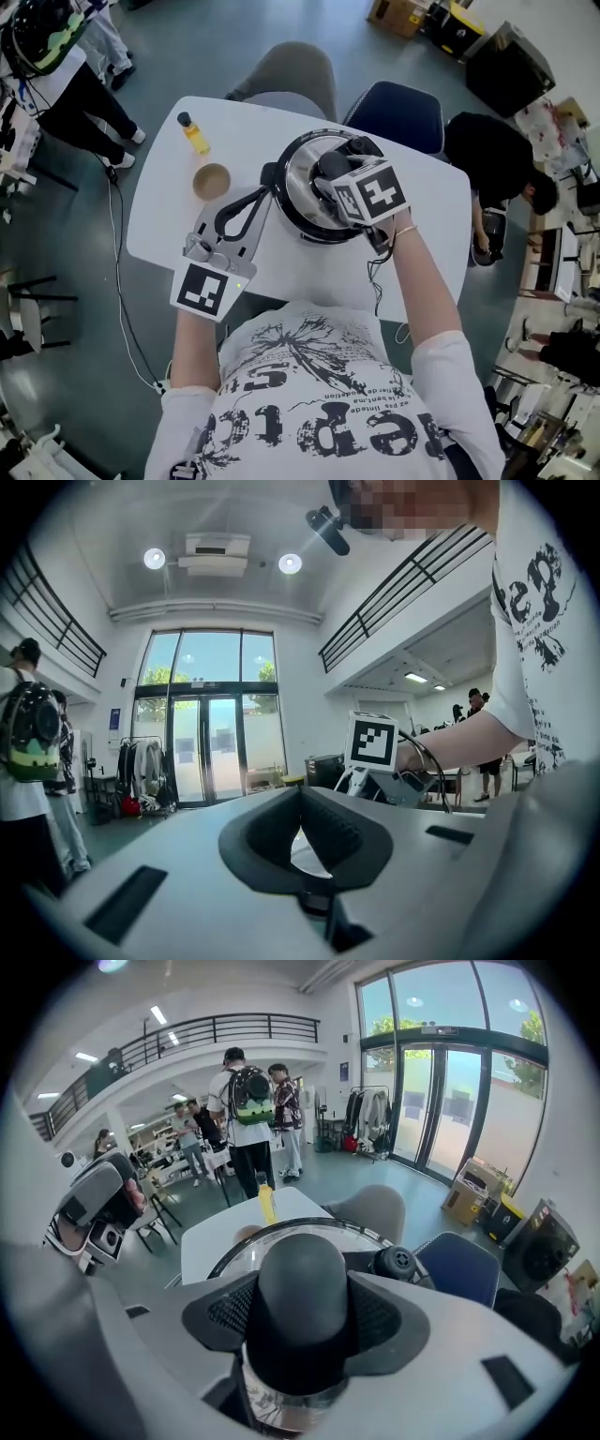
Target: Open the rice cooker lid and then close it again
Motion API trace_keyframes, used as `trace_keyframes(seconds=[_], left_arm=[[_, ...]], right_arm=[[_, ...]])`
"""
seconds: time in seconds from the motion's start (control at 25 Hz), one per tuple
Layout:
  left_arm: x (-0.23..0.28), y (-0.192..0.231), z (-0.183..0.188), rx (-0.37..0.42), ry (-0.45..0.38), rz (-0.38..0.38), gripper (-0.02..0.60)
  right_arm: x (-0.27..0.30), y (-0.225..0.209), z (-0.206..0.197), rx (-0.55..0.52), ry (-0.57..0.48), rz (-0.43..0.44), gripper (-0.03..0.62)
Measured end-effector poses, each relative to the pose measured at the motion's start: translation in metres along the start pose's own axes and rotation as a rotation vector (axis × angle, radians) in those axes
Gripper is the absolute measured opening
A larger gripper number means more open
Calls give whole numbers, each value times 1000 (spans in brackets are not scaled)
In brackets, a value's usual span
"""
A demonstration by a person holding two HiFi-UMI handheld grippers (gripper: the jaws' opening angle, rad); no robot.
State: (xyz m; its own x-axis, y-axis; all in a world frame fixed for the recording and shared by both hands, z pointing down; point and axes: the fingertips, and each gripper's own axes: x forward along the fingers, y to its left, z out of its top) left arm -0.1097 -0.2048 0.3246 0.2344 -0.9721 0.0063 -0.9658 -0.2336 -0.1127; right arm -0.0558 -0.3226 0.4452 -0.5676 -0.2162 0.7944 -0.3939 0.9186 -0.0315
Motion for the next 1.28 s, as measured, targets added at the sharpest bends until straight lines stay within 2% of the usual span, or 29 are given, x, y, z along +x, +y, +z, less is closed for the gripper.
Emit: trace_keyframes(seconds=[0.4, 0.64, 0.88, 1.04, 1.28], left_arm=[[20, 1, -9, -1, 9, 5, 14], [26, -5, -12, 0, 17, -3, 14], [23, -10, -8, 16, 13, -17, 14], [16, -14, -7, 11, 13, -13, 14], [-9, -21, -3, 8, 3, -22, 14]], right_arm=[[18, -8, -7, -6, 31, 29, 295], [20, -9, -8, -9, 0, 53, 299], [21, -8, -7, -33, -25, 15, 328], [10, -10, -7, -16, -82, -32, 347], [-27, 15, -2, 12, -225, -28, 325]])
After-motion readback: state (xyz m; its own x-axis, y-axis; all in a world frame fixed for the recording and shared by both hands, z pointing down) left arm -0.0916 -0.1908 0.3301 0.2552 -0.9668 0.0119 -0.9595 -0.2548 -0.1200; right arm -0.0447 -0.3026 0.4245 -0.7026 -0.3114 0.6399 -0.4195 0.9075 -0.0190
